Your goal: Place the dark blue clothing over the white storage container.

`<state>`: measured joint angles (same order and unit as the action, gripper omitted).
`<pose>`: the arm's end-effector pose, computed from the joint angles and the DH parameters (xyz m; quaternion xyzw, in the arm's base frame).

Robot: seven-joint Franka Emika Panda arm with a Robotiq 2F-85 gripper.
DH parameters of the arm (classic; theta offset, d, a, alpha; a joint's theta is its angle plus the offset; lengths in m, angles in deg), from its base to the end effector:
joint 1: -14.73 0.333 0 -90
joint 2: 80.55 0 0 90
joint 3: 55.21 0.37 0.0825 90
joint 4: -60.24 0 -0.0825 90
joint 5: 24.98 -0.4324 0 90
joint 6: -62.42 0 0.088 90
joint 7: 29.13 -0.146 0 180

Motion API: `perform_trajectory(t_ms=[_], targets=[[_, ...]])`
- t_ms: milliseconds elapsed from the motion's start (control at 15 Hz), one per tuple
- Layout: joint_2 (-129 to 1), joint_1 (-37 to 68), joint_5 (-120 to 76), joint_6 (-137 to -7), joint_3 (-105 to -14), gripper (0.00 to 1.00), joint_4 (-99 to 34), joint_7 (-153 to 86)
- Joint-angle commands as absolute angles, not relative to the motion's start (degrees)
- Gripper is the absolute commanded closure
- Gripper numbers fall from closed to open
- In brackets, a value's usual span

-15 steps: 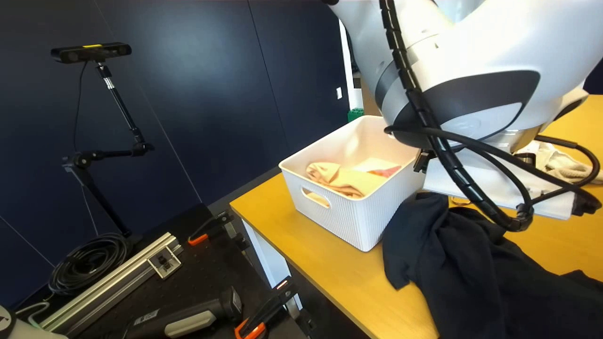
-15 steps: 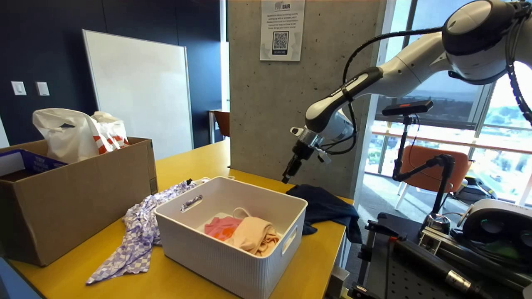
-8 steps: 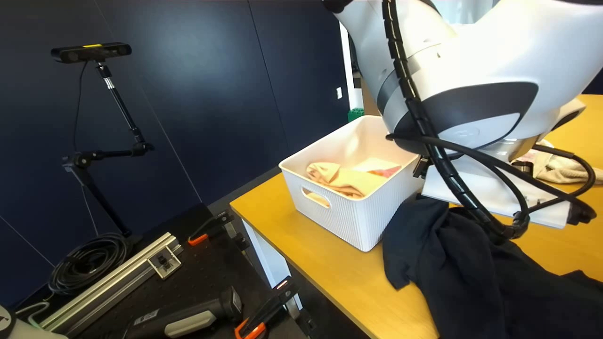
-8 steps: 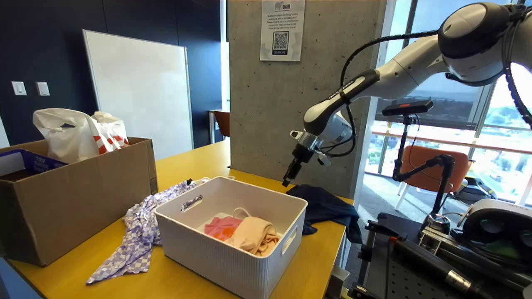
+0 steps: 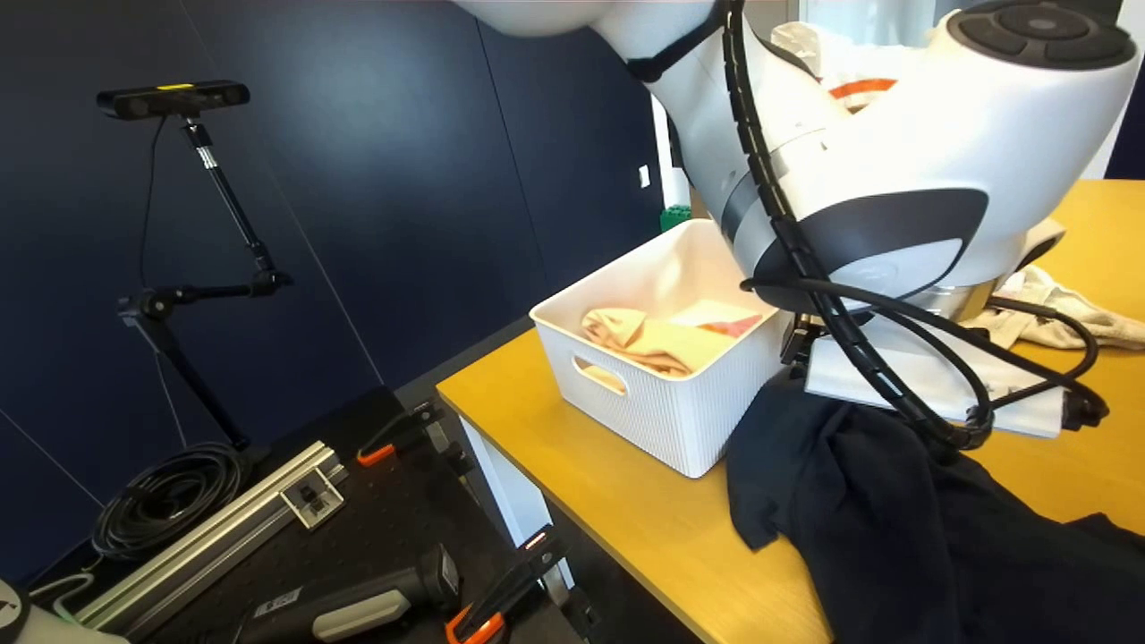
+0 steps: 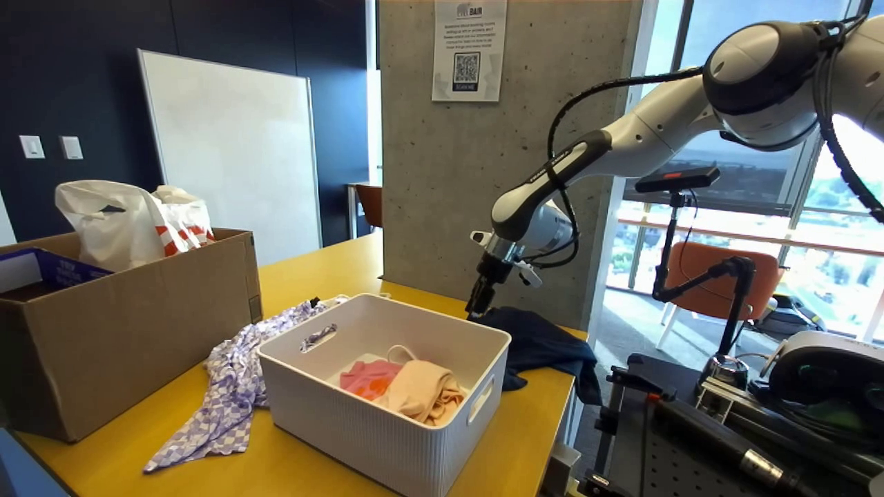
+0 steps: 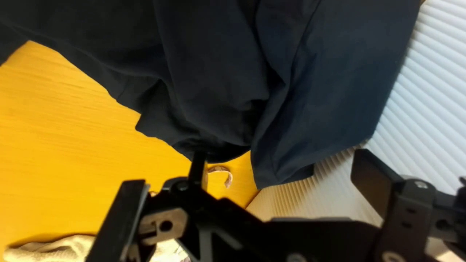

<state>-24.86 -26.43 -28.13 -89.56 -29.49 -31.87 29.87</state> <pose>0.7326 -0.2444 0.0684 -0.9478 -0.2454 -0.1736 0.1068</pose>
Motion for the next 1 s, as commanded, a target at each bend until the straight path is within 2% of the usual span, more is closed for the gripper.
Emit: perform_trajectory(t_ms=[0, 533, 933], targets=[[-19.33, -22.22, -30.06, -87.83, -31.08, 0.00, -24.19, 33.89], [-11.94, -22.08, -31.57, -87.66, -30.76, 0.00, -16.70, 38.77], [-9.44, -25.10, -34.54, -88.02, -25.60, 0.00, -15.37, 47.84]])
